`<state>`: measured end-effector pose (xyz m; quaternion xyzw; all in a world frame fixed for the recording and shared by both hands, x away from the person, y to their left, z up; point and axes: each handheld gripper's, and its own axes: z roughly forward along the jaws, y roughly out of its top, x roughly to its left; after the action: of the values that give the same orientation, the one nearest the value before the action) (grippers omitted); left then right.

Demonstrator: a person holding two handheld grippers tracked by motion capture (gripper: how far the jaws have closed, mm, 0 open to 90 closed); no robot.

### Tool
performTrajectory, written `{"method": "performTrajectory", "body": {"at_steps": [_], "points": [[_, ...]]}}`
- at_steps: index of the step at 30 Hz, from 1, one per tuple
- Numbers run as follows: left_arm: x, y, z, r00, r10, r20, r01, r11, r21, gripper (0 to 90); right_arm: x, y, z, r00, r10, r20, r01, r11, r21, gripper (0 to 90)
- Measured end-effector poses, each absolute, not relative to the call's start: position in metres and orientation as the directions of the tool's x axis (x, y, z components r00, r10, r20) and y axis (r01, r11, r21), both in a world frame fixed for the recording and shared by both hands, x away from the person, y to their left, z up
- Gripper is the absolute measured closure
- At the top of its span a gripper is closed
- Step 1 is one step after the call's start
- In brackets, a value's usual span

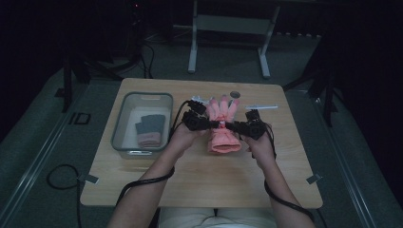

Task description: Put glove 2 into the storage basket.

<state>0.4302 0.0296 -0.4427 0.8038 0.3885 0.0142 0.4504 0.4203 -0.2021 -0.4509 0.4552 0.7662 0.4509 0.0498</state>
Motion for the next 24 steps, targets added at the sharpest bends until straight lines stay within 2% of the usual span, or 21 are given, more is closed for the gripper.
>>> {"method": "performTrajectory", "body": {"at_steps": [13,24], "points": [[0.426,0.069,-0.414,0.672,0.679,-0.296,0.598,-0.261,0.758,75.3,0.43,-0.166,-0.424,-0.636,0.703,0.318,0.613,0.21,0.762,67.7],[0.417,0.118,-0.402,0.611,0.735,-0.294,0.609,-0.2,0.767,75.3,0.44,-0.114,-0.407,-0.689,0.663,0.291,0.581,0.266,0.769,67.7]]}}
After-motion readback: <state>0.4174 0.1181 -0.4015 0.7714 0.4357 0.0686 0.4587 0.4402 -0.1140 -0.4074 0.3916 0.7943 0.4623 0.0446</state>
